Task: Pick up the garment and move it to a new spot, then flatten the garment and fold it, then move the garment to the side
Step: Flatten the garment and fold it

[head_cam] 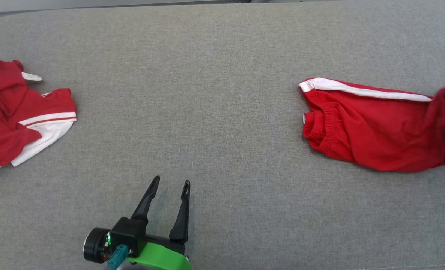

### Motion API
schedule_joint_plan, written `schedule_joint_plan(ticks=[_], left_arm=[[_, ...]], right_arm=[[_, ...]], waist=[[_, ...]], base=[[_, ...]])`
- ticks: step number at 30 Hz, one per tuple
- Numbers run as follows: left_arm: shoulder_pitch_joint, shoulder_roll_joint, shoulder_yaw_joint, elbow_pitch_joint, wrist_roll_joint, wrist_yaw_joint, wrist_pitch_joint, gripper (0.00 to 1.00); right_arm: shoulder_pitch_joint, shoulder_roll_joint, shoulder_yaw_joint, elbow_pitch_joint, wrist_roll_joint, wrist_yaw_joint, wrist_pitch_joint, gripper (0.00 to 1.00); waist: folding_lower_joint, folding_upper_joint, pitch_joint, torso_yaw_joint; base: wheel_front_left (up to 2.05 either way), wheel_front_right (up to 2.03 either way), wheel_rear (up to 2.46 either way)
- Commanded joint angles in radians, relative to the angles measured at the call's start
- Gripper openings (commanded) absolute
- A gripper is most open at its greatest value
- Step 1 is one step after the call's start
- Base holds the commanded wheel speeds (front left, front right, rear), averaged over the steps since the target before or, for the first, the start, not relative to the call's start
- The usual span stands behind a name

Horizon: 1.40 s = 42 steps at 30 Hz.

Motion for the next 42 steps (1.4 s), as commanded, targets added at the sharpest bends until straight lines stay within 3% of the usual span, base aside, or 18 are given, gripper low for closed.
schedule_joint_plan(ticks=[1, 5, 9, 15, 22, 23, 24, 25, 31, 34, 42], left_arm=[[0.012, -0.009, 0.009, 0.005, 0.007, -0.009, -0.003, 1.0], [0.031, -0.039, 0.033, 0.028, 0.028, -0.034, -0.003, 1.0], [0.036, -0.062, 0.058, 0.052, 0.048, -0.06, -0.003, 1.0], [0.045, -0.092, 0.093, 0.091, 0.067, -0.092, -0.003, 1.0], [0.063, -0.135, 0.122, 0.134, 0.095, -0.125, -0.003, 1.0], [0.064, -0.14, 0.124, 0.14, 0.099, -0.132, -0.003, 1.0], [0.065, -0.145, 0.126, 0.146, 0.104, -0.138, -0.003, 1.0], [0.067, -0.15, 0.131, 0.151, 0.106, -0.142, -0.003, 1.0], [0.087, -0.167, 0.166, 0.165, 0.117, -0.155, -0.002, 1.0], [0.111, -0.17, 0.201, 0.162, 0.116, -0.155, -0.002, 1.0], [0.18, -0.187, 0.269, 0.135, 0.127, -0.164, -0.002, 1.0]], right_arm=[[0.015, 0.018, 0.018, -0.045, 0.004, 0.0, 0.004, 0.0], [0.054, 0.101, 0.094, -0.223, 0.0, 0.0, 0.031, 0.0], [0.075, 0.213, 0.16, -0.286, -0.041, 0.0, 0.058, 0.0], [0.036, 0.365, 0.167, -0.209, -0.125, 0.0, 0.025, 0.0], [-0.028, 0.449, 0.143, -0.07, -0.248, 0.0, -0.01, 0.0], [-0.034, 0.456, 0.141, -0.05, -0.268, 0.0, -0.017, 0.04], [-0.037, 0.466, 0.147, -0.034, -0.287, 0.0, -0.022, 0.69], [-0.037, 0.473, 0.154, -0.024, -0.3, 0.0, -0.024, 1.0], [0.004, 0.453, 0.181, -0.067, -0.342, 0.0, -0.083, 1.0], [0.055, 0.426, 0.175, -0.166, -0.331, 0.0, -0.122, 1.0], [0.264, 0.323, -0.042, -0.389, -0.406, 0.0, -0.205, 1.0]], waist=[[0.0, 0.0012, -0.003, 0.005], [0.0, 0.0012, -0.023, 0.008], [0.0, 0.0012, -0.041, 0.011], [0.0, 0.0012, -0.055, 0.026], [0.0, 0.0012, -0.062, 0.044], [0.0, 0.0012, -0.063, 0.047], [0.0, 0.0012, -0.064, 0.05], [0.0, 0.0012, -0.066, 0.052], [0.0, 0.0012, -0.094, 0.053], [0.0, 0.0012, -0.122, 0.04], [0.0, 0.0012, -0.166, -0.011]], base=[[0.0, 0.0, 0.0], [0.0, 0.0, 0.0], [0.0, 0.0, 0.0], [0.0, 0.0, 0.0], [0.0, 0.0, 0.0], [0.0, 0.0, 0.0], [0.0, 0.0, 0.0], [0.0, 0.0, 0.0], [0.0, 0.0, 0.0], [0.0, 0.0, 0.0], [0.0, 0.0, 0.0]])
